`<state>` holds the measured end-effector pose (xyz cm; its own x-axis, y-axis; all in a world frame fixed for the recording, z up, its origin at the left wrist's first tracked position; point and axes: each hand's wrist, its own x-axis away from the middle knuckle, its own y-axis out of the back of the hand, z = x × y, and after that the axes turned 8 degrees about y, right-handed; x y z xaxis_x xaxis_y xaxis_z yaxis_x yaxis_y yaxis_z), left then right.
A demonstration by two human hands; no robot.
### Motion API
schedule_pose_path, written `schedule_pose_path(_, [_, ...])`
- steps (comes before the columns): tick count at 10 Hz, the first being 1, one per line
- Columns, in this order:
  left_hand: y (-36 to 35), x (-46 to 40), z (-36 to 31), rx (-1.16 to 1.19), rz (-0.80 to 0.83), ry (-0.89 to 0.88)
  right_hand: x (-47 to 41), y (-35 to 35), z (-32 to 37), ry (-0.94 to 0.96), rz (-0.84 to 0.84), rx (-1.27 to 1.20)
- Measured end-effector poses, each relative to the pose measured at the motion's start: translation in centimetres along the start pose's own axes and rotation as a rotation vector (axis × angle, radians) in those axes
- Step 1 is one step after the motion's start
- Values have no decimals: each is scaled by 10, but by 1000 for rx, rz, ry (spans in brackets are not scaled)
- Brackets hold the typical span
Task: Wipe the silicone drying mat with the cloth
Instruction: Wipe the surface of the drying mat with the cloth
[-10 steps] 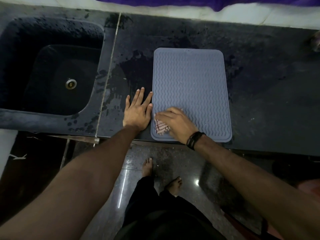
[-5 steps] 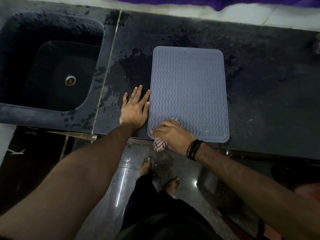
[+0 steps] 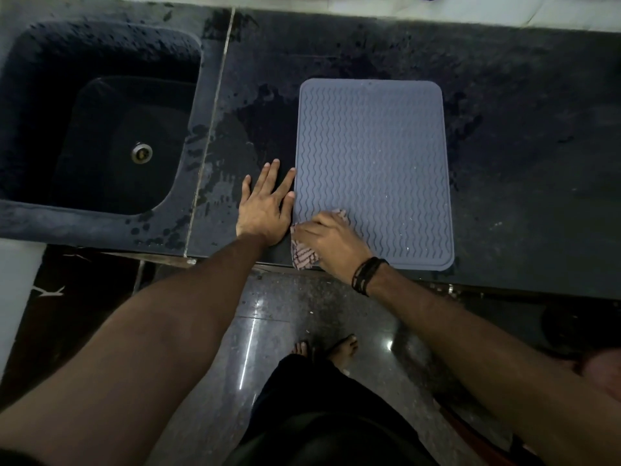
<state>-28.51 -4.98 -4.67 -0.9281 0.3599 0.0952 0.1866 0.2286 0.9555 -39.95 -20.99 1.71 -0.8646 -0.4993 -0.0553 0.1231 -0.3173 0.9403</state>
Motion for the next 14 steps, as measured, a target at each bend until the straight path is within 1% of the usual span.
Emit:
schedule_pose_path(2, [1,0,0,13,2,0,23,-4,7,106,59,-59])
schedule_pose_path(4, [3,1,0,12,9,-8,32,11,-3,148,150,-58])
schedule_pose_path(5, [3,0,1,5,20,-4,23,21,-16,33,22,-8])
schedule_pose_path(6, [2,0,1,-7,25,-2,6,23,-26,-75,-17,33])
schedule_pose_path(7, [2,0,0,-14,23,3,1,15,-25,-84,17,33])
schedule_pose_path(8, [2,0,0,-17,26,8,12,5,-15,-65,-32,15])
schedule_pose_path(9, [3,0,-1,-6,32,9,27,-1,-8,-6,-49,-11])
schedule_pose_path(10, [4,1,-1,-7,34,11,40,-1,-4,51,-32,-34])
schedule_pose_path(11, [5,1,-2,-3,30,13,48,2,-4,81,69,-71])
schedule_pose_path(12, [4,1,-1,-3,29,14,50,6,-8,104,132,-75])
schedule_pose_path(13, [3,1,0,1,35,10,39,10,-17,25,6,-49])
schedule_pose_path(14, [3,1,0,-3,31,10,18,15,-28,-90,-24,-5])
